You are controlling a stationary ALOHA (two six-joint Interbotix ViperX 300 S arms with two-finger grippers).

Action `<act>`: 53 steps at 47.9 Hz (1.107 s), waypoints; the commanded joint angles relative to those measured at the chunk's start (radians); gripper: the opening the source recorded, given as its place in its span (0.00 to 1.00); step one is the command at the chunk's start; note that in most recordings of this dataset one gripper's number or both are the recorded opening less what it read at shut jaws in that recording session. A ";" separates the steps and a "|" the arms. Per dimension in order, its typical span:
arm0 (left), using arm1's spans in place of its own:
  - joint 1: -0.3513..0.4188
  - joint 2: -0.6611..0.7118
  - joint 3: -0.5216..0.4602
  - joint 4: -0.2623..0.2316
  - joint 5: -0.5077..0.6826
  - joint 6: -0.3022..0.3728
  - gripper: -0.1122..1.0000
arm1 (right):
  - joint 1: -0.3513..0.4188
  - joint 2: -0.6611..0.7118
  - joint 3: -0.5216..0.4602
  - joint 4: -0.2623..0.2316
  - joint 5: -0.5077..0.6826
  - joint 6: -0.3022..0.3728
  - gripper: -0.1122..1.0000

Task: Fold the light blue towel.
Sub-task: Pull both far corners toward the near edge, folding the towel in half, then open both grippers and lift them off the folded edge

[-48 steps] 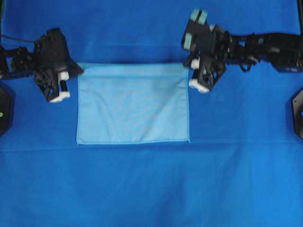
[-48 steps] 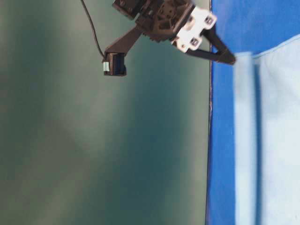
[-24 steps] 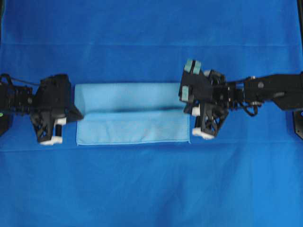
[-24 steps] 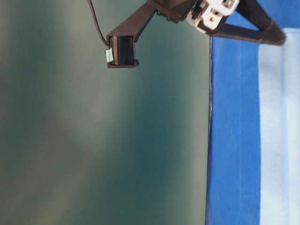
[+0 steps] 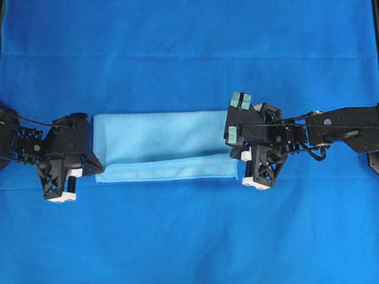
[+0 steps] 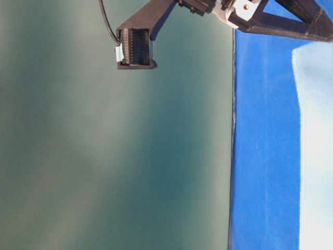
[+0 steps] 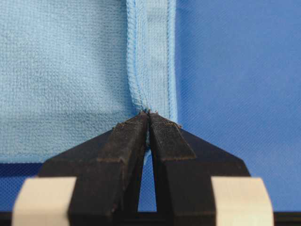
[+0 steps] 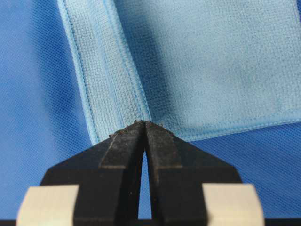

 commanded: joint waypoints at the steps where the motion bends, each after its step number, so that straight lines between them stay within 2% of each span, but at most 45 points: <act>1: -0.005 0.000 -0.025 -0.002 -0.008 0.002 0.12 | 0.005 -0.021 -0.011 0.002 -0.020 0.002 0.12; 8: -0.006 0.009 -0.037 -0.002 -0.008 0.000 0.16 | 0.006 -0.021 -0.011 0.002 -0.041 0.003 0.12; 13: -0.017 -0.006 -0.041 -0.002 -0.003 0.006 0.40 | 0.021 -0.021 -0.012 0.003 -0.040 0.003 0.15; 17: -0.020 -0.026 -0.043 -0.002 -0.002 0.012 0.64 | 0.032 -0.021 -0.015 0.002 -0.034 0.002 0.37; 20: -0.020 -0.049 -0.043 -0.002 0.003 0.020 0.73 | 0.032 -0.025 -0.014 0.000 -0.028 0.002 0.54; 23: -0.018 -0.071 -0.041 0.000 0.009 0.029 0.72 | 0.032 -0.031 -0.017 -0.003 -0.021 0.000 0.67; 25: -0.015 -0.087 -0.040 0.000 0.012 0.038 0.71 | 0.032 -0.037 -0.018 -0.005 -0.014 -0.005 0.71; 31: 0.029 -0.120 -0.032 -0.002 0.017 0.084 0.71 | 0.015 -0.069 -0.025 -0.031 -0.002 -0.014 0.66; 36: 0.124 -0.117 -0.034 0.000 0.017 0.138 0.71 | -0.040 -0.080 -0.026 -0.072 -0.006 -0.014 0.67; 44: 0.270 -0.110 -0.031 0.000 0.017 0.221 0.71 | -0.153 -0.074 -0.029 -0.107 -0.012 -0.014 0.67; 53: 0.364 -0.106 0.000 -0.002 0.009 0.298 0.71 | -0.222 -0.040 -0.028 -0.138 -0.028 -0.014 0.67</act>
